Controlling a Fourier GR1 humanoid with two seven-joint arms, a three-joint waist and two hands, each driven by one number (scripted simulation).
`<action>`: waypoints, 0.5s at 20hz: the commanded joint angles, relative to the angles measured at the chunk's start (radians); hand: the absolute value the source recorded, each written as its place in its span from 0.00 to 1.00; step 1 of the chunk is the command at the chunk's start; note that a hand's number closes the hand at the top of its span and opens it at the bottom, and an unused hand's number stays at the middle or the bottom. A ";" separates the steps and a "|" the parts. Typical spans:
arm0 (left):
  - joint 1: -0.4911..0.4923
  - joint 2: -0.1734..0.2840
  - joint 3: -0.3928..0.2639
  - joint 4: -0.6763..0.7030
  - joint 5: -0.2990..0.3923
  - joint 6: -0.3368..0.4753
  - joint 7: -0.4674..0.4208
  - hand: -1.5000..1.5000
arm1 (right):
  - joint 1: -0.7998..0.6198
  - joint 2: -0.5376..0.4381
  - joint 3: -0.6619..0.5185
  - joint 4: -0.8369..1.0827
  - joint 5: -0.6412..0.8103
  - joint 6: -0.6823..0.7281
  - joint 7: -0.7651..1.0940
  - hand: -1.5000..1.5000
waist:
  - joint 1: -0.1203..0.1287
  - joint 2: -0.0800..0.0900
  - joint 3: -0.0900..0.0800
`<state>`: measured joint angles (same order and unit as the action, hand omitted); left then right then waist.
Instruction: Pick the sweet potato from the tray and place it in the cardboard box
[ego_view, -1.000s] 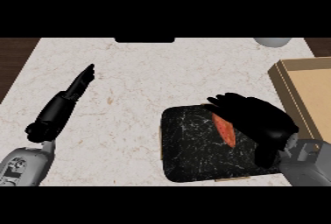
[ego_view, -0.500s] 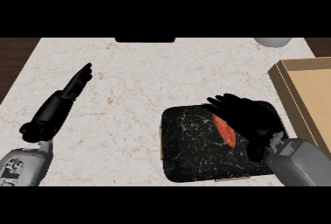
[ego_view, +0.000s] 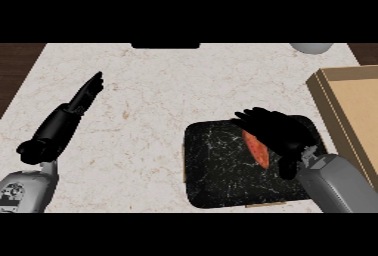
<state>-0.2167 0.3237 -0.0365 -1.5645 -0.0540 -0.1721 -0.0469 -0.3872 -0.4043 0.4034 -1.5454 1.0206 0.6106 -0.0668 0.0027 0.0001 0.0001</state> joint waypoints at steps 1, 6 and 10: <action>-0.027 -0.010 0.034 0.001 0.006 -0.031 0.026 0.50 | -0.027 0.058 -0.003 0.102 0.063 -0.027 -0.028 0.00 | 0.001 0.000 0.000; 0.008 -0.070 0.002 0.039 -0.071 0.006 -0.046 0.50 | -0.010 0.068 -0.017 0.140 0.138 -0.067 -0.029 0.00 | -0.001 0.000 0.000; 0.042 -0.061 0.026 -0.013 -0.057 -0.030 -0.034 0.50 | 0.072 0.073 -0.027 0.088 0.168 -0.104 -0.036 0.00 | -0.002 -0.001 0.000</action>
<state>-0.2055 0.2726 -0.0211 -1.5482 -0.1094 -0.1839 -0.0766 -0.3842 -0.3450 0.3756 -1.4258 1.1511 0.5405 -0.1003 0.0021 0.0001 0.0000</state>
